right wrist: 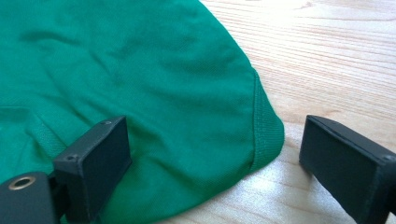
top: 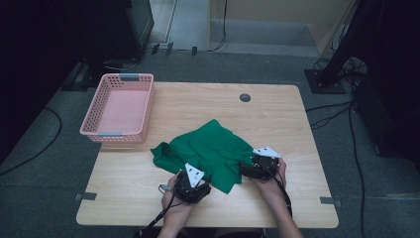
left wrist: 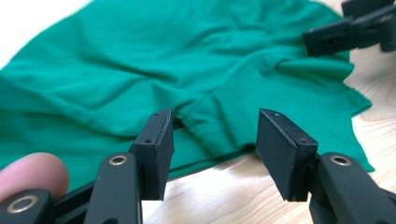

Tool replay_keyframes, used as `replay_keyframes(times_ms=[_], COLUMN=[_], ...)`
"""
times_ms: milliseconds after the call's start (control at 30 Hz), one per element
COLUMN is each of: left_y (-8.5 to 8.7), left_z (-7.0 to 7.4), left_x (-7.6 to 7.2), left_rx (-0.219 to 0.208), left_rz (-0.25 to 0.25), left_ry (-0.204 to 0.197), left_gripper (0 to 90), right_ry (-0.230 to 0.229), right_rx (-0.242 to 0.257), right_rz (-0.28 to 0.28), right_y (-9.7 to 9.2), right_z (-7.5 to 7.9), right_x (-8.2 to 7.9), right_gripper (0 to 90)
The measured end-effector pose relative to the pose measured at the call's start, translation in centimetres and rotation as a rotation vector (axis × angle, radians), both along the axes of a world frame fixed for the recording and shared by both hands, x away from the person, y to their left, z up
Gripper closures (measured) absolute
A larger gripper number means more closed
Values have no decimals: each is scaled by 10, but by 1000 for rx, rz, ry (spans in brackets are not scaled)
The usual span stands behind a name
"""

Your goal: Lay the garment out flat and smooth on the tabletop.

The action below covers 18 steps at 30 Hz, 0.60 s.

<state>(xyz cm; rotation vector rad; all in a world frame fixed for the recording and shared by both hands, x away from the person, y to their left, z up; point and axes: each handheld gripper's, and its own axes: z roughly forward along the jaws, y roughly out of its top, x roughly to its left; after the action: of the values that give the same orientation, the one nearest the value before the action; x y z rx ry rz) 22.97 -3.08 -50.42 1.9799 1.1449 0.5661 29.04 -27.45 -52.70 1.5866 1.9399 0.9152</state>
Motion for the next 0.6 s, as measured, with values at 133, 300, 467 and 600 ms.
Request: replay_keyframes(times_ms=[133,300,467,600], left_y=[-10,-17,-12,-1], left_z=[-3,-9,-3,10], left_x=[5,13,21,28], left_rx=[16,76,38,-37], left_rz=[-49,-114,-120,-99], left_ry=[-1,41,66,63], left_gripper=[583,834,900,900], right_ry=[0,-2,-2,-17], right_rx=[13,36,47,62], right_rz=[0,3,-4,-8], right_y=[-1,-4,-5,-6], right_z=[0,0,1,1], right_x=[0,0,0,-2], right_gripper=[87,80,74,72])
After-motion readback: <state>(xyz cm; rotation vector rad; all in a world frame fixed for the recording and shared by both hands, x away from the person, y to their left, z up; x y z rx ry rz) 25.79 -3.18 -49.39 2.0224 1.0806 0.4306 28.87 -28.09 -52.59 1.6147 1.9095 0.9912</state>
